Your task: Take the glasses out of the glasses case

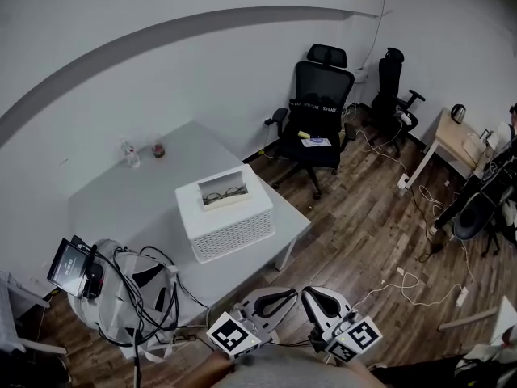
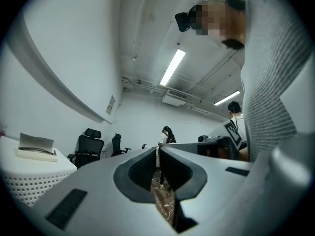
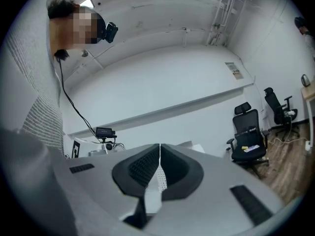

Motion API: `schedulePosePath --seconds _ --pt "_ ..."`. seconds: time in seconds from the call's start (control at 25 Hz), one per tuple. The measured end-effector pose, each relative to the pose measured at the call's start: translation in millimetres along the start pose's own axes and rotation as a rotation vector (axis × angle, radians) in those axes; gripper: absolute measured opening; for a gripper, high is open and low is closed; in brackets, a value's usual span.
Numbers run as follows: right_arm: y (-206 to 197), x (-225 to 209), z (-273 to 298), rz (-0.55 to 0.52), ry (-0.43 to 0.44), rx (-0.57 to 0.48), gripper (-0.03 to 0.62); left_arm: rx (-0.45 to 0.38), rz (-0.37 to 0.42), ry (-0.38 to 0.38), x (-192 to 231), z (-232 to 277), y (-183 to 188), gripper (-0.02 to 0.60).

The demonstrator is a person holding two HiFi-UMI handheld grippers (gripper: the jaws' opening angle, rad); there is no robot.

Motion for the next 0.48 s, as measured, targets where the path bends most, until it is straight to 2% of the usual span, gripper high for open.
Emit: schedulePosePath --seconds 0.08,0.32,0.48 --pt "1 -6 3 0.001 0.011 0.003 0.014 0.02 -0.004 0.019 4 2 -7 0.015" --pt "8 -32 23 -0.001 0.047 0.002 0.014 0.005 0.019 0.048 30 23 -8 0.015" --pt "12 -56 58 0.007 0.08 -0.003 0.014 -0.043 0.02 0.063 68 42 -2 0.015"
Point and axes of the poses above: the fingertips, and each gripper's own axes: z forward along the fingers, x to its left, y out of its top, the point moved 2 cm from there along -z, backward along the fingers, and after that the axes turned 9 degrees about -x, right-handed, at the moved point
